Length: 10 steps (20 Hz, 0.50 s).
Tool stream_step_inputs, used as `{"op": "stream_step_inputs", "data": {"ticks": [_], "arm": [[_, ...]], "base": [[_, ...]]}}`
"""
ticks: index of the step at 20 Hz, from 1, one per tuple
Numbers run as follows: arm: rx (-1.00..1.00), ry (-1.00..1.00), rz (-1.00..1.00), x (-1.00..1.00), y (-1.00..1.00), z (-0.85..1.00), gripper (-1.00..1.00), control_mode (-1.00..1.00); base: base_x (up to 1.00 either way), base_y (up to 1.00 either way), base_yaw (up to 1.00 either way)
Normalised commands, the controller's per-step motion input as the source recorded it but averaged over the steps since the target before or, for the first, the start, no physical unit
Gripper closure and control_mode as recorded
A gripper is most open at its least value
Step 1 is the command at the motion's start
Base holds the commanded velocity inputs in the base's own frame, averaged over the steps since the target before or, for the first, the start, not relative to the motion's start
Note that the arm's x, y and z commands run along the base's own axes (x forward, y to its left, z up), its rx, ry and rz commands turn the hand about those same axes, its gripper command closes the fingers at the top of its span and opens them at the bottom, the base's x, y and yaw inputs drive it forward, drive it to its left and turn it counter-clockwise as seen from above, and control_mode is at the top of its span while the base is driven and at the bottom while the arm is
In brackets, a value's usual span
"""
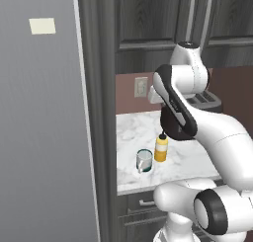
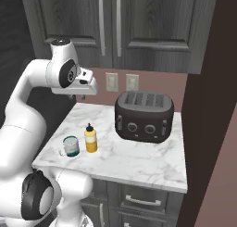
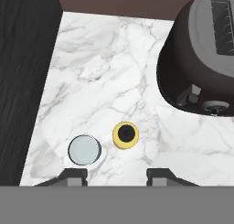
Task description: Pick the mug from the counter and place it inside the microwave. Then close the microwave.
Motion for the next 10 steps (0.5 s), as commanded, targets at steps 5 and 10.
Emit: {"op": "stream_step_inputs", "data": {"ticks": [5, 10], "arm": [[0.0, 0.01, 0.0, -0.04, -0.01, -0.02, -1.0, -1.0], [0.0, 0.11, -0.01, 0.0, -0.04, -0.01, -1.0, -1.0]], "base": [[0.0, 0.0, 0.0], [0.0, 0.0, 0.0]]}}
